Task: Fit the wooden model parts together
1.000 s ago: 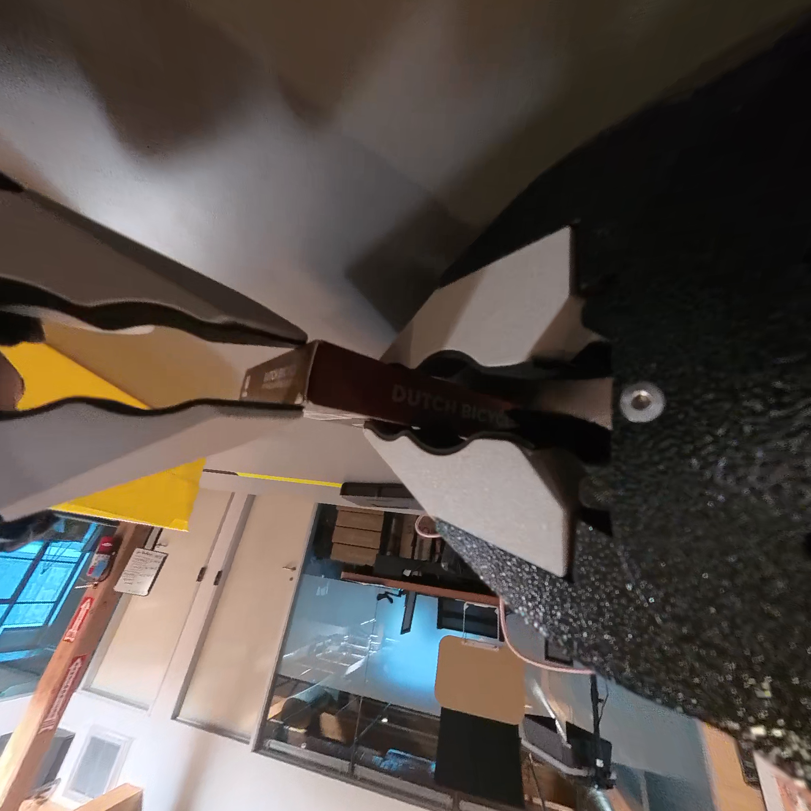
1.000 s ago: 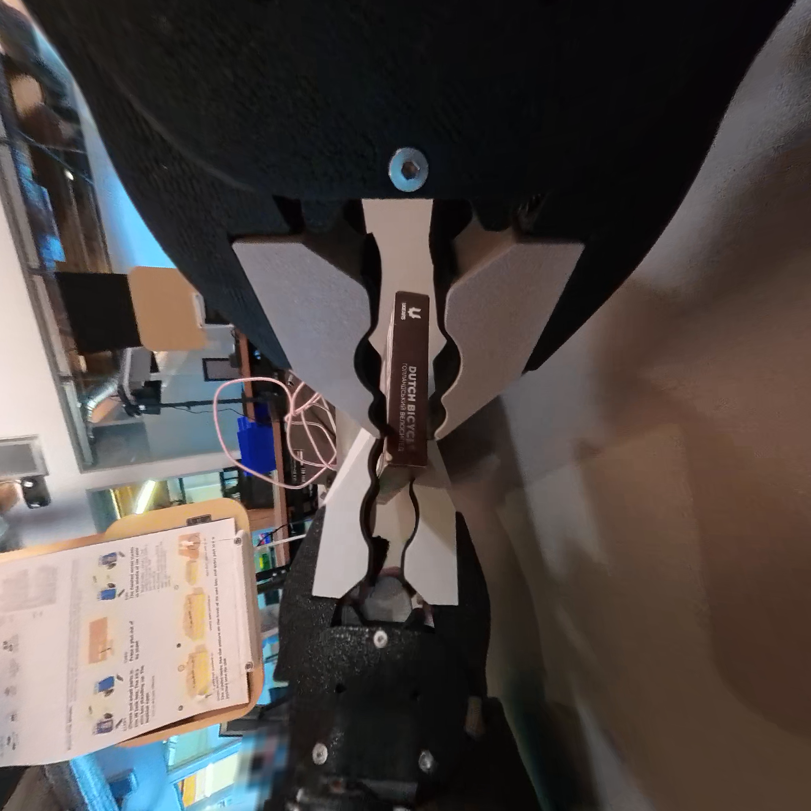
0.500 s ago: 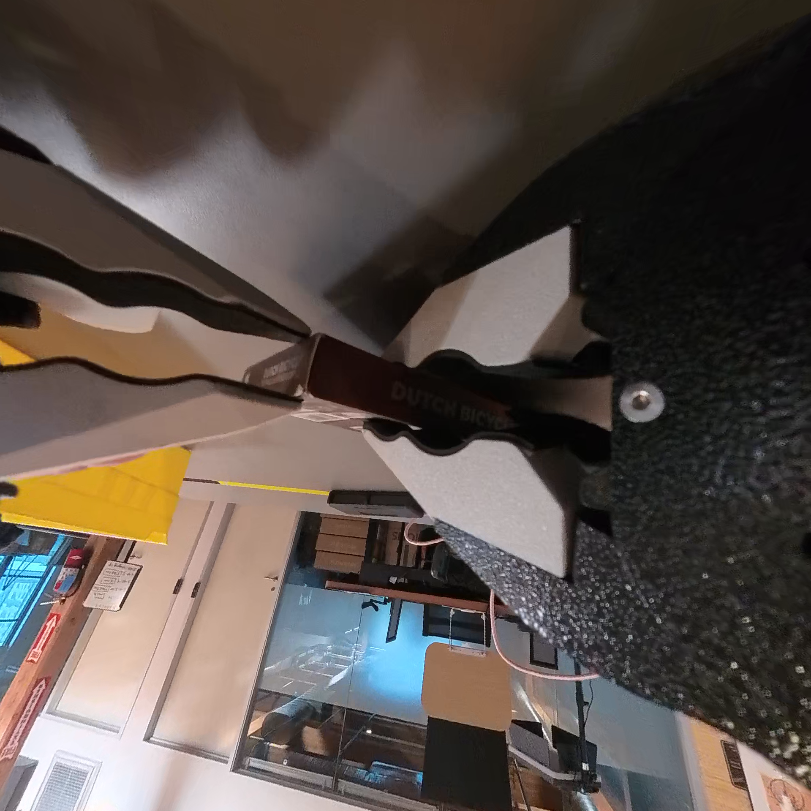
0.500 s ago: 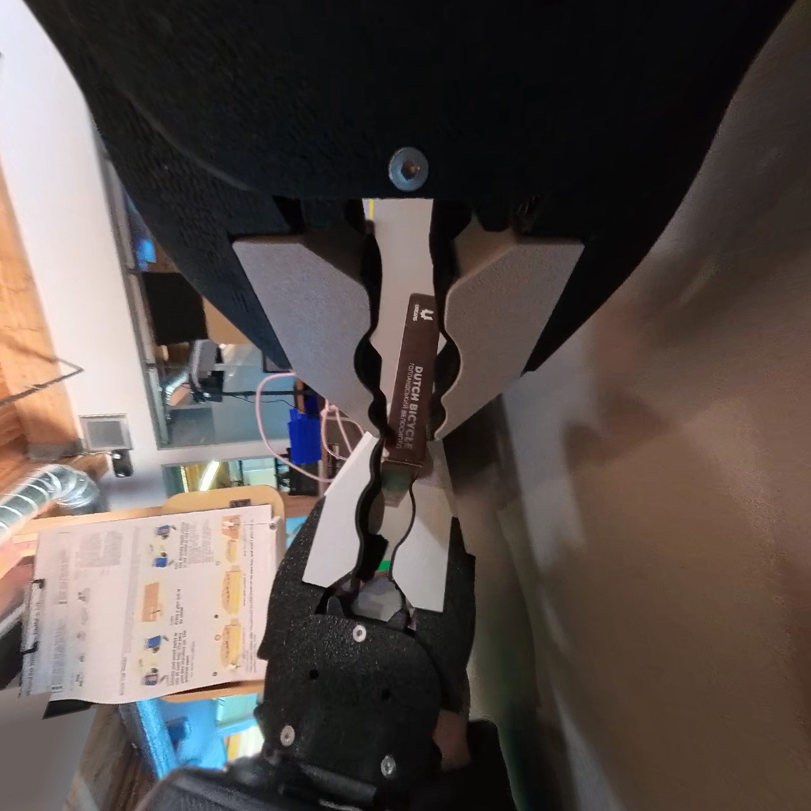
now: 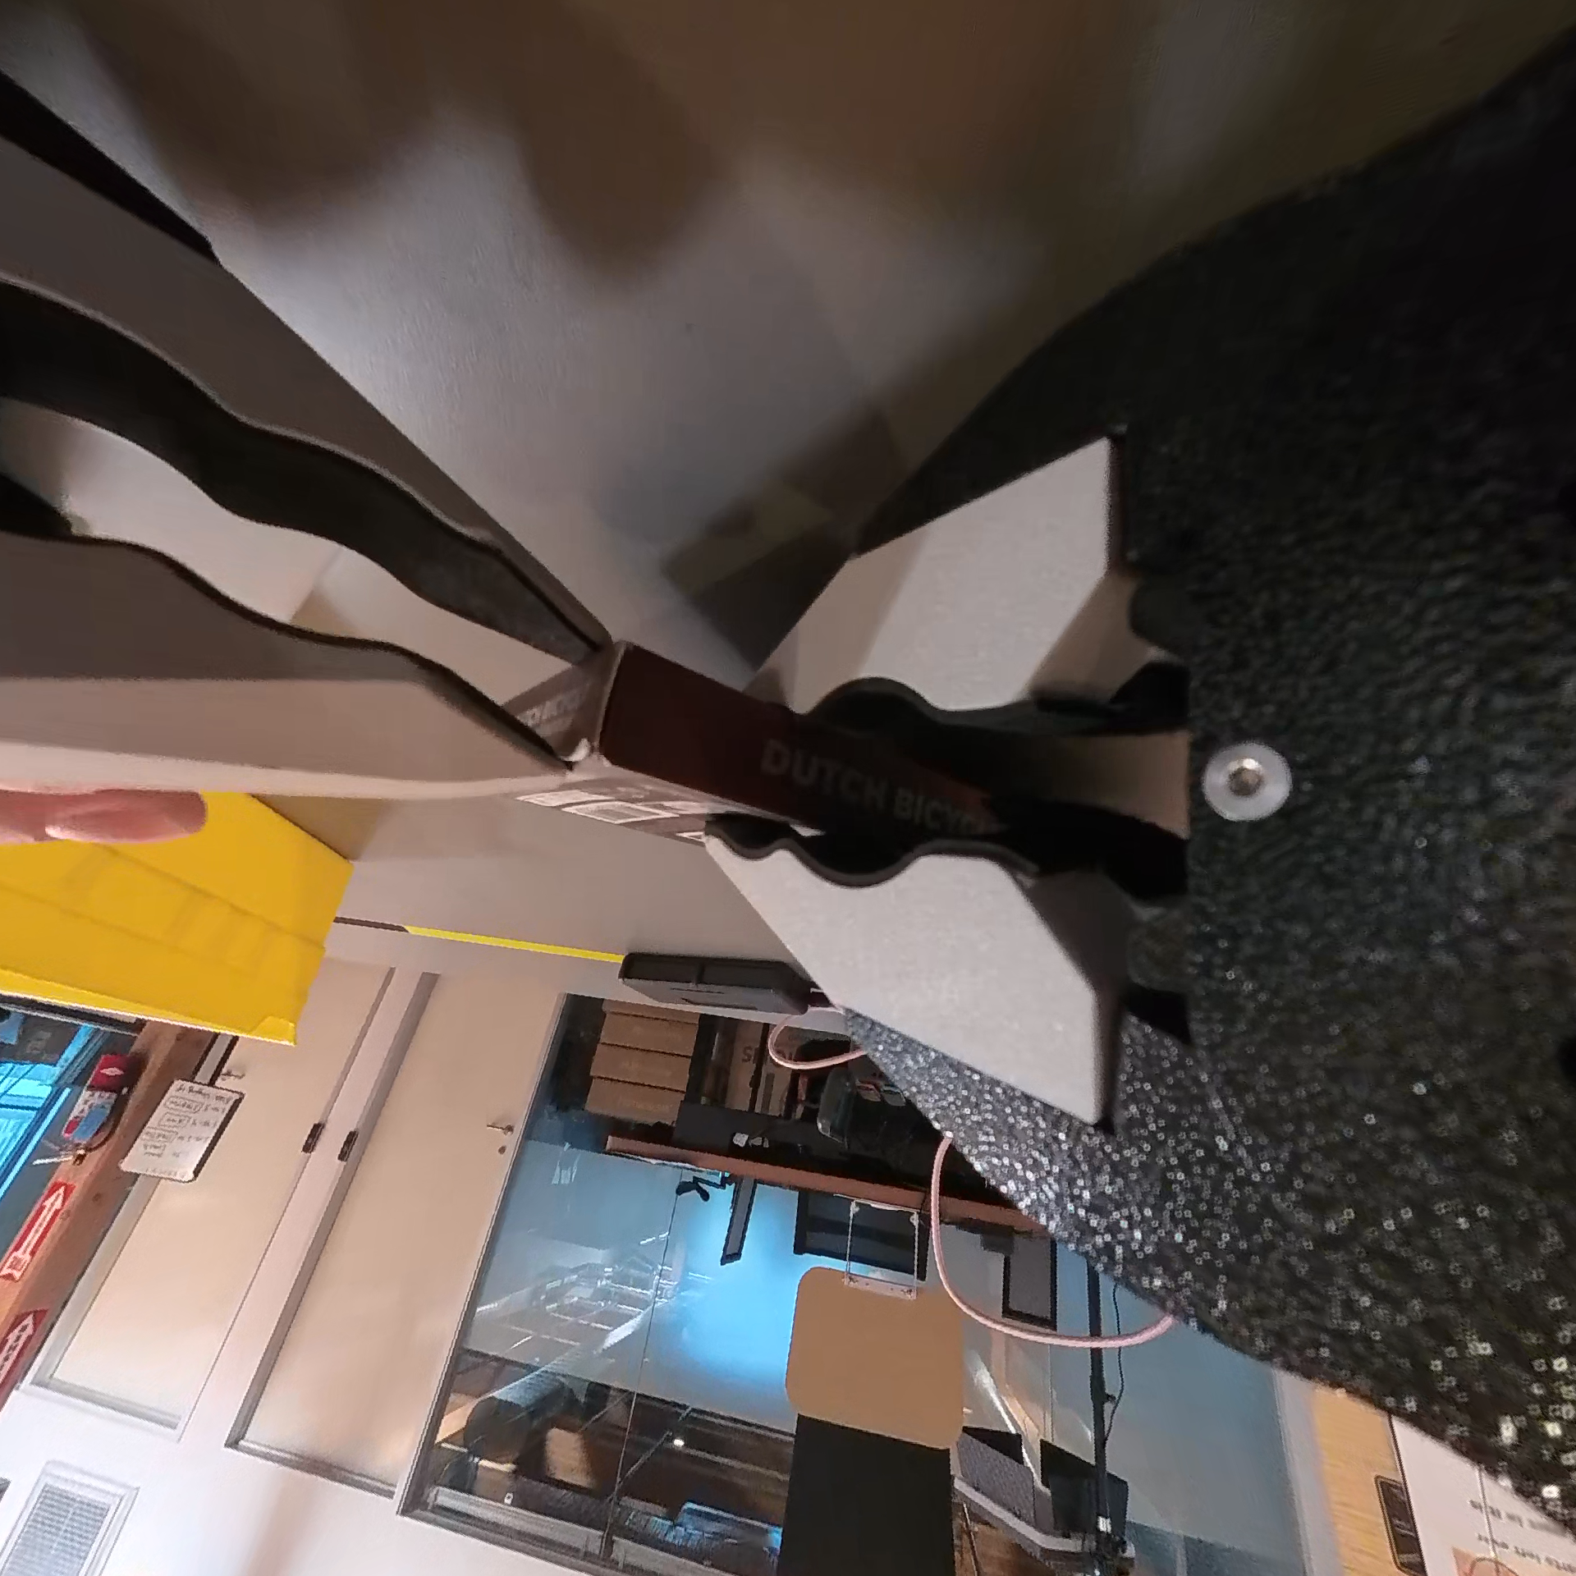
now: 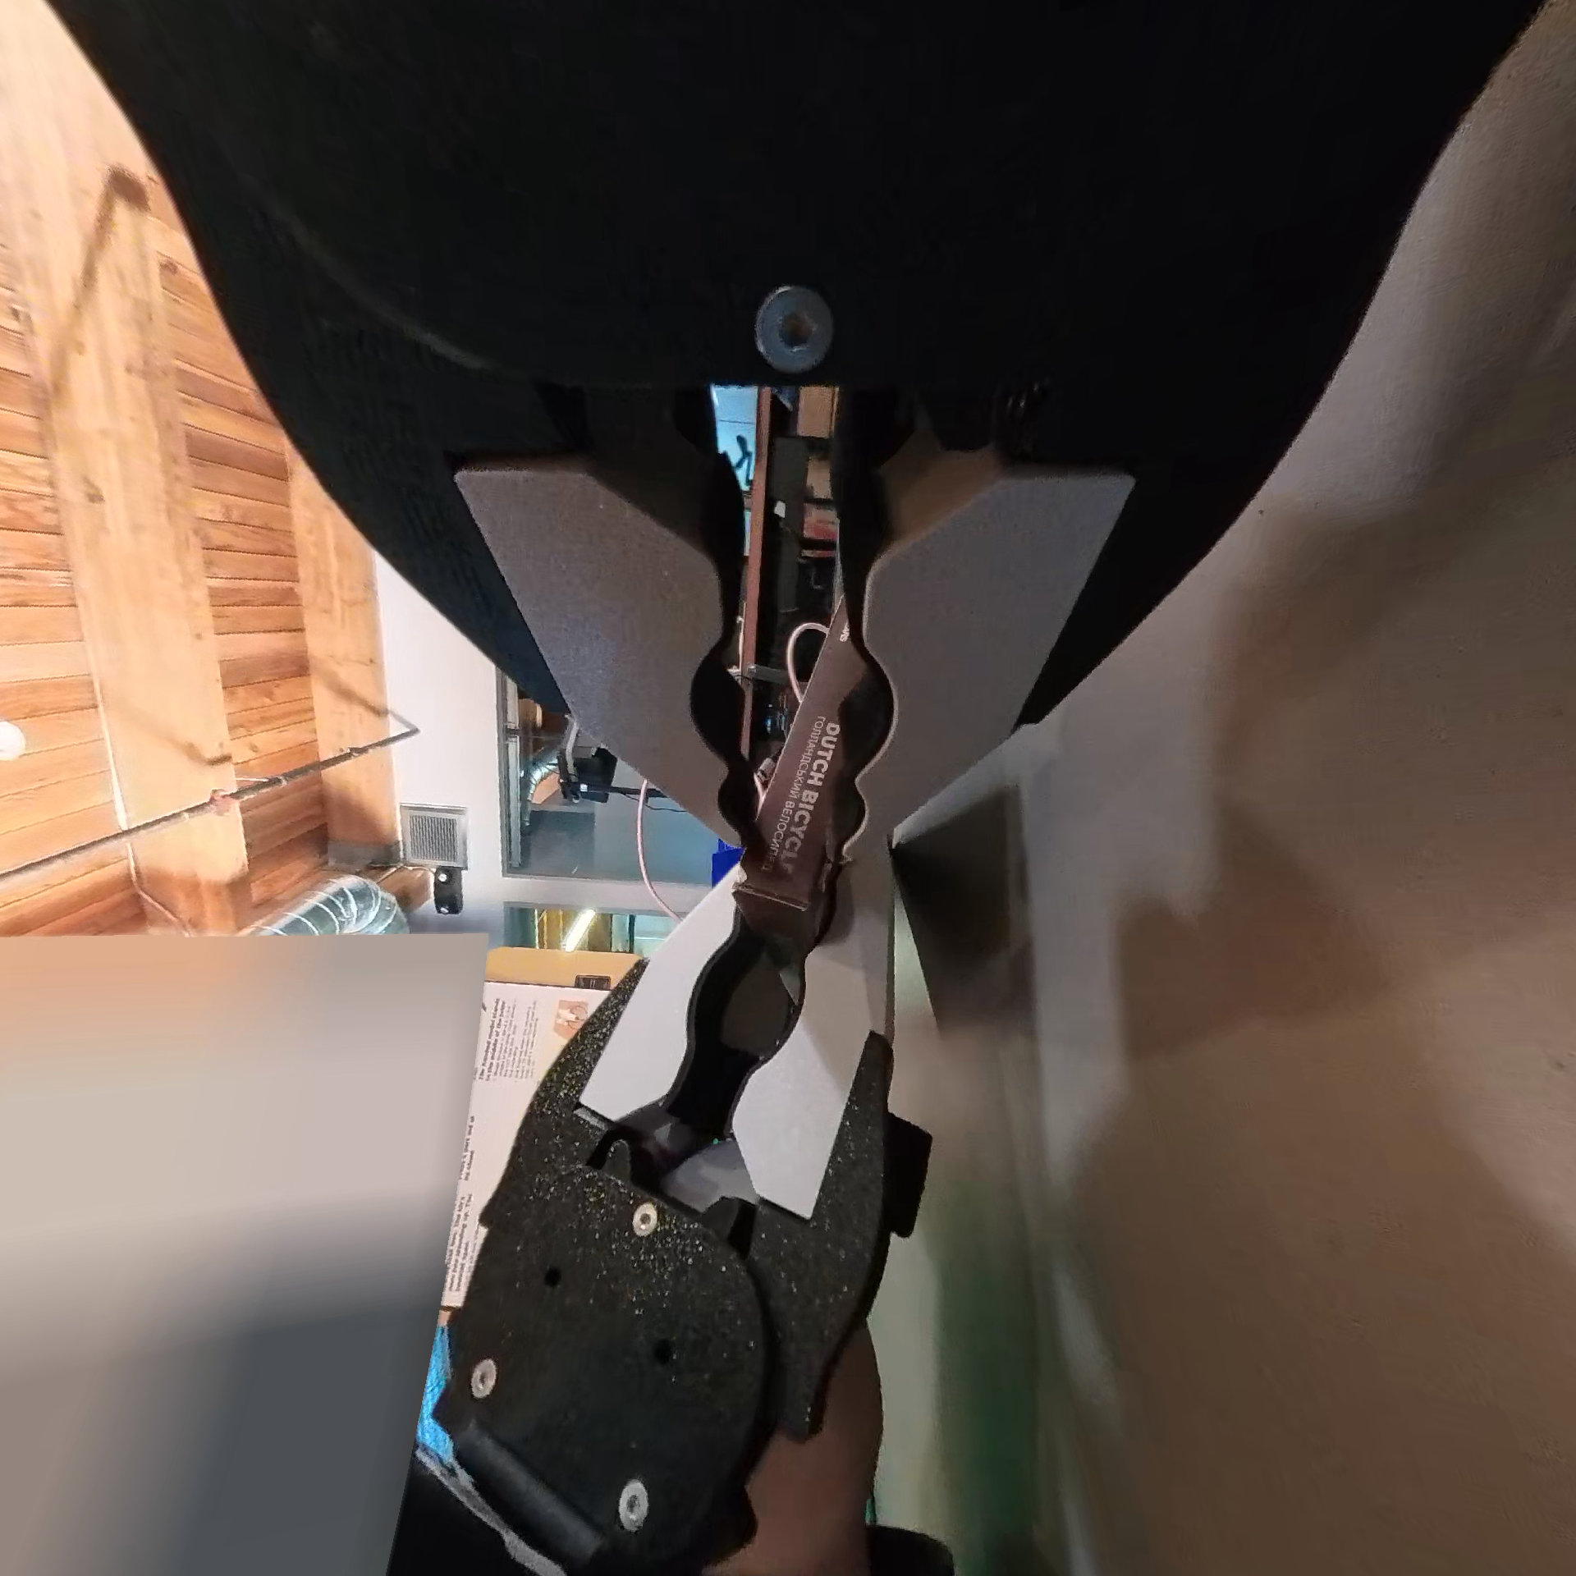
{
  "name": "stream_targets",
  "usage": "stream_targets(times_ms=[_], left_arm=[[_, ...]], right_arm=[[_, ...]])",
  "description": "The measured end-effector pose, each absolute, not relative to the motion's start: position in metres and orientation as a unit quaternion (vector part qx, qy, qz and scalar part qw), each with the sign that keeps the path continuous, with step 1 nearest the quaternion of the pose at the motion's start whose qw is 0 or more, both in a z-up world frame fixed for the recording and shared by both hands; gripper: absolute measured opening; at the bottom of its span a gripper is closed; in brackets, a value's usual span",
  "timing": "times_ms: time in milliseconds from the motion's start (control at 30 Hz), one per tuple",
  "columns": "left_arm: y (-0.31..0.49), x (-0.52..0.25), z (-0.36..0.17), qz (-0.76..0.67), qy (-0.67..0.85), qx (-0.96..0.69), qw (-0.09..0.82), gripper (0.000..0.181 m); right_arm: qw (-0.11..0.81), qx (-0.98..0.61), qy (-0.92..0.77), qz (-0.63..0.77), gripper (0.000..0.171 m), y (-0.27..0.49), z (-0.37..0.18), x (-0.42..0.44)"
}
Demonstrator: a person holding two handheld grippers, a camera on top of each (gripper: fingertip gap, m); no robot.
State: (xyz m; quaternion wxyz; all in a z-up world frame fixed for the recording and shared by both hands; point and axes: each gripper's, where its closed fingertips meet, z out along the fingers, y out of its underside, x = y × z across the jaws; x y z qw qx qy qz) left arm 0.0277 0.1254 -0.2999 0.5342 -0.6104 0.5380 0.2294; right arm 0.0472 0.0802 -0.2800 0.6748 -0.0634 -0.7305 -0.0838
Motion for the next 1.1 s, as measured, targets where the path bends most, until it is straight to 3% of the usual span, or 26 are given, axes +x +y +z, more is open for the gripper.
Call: stream_targets(times_ms=[167,200,233,567,733,1100], left_arm=[[0.124,0.029,-0.309,0.256,0.570,-0.587,0.515,0.017],[0.124,0.030,-0.313,0.266,0.578,-0.580,0.509,0.017],[0.125,0.029,-0.318,0.280,0.589,-0.573,0.497,0.017],[0.129,0.032,-0.325,0.335,0.600,-0.531,0.496,0.016],[0.129,0.032,-0.326,0.339,0.602,-0.525,0.497,0.015],[0.130,0.032,-0.328,0.327,0.602,-0.533,0.497,0.017]], right_arm=[[0.632,-0.087,-0.770,-0.017,0.015,0.077,-0.293,0.051],[0.628,-0.094,-0.772,-0.007,0.001,0.078,-0.294,0.052],[0.625,-0.090,-0.775,-0.003,0.000,0.076,-0.295,0.052],[0.572,-0.151,-0.802,0.079,0.004,0.074,-0.308,0.054],[0.551,-0.162,-0.814,0.087,0.010,0.073,-0.312,0.055],[0.517,-0.173,-0.838,0.018,0.000,0.076,-0.310,0.052]])
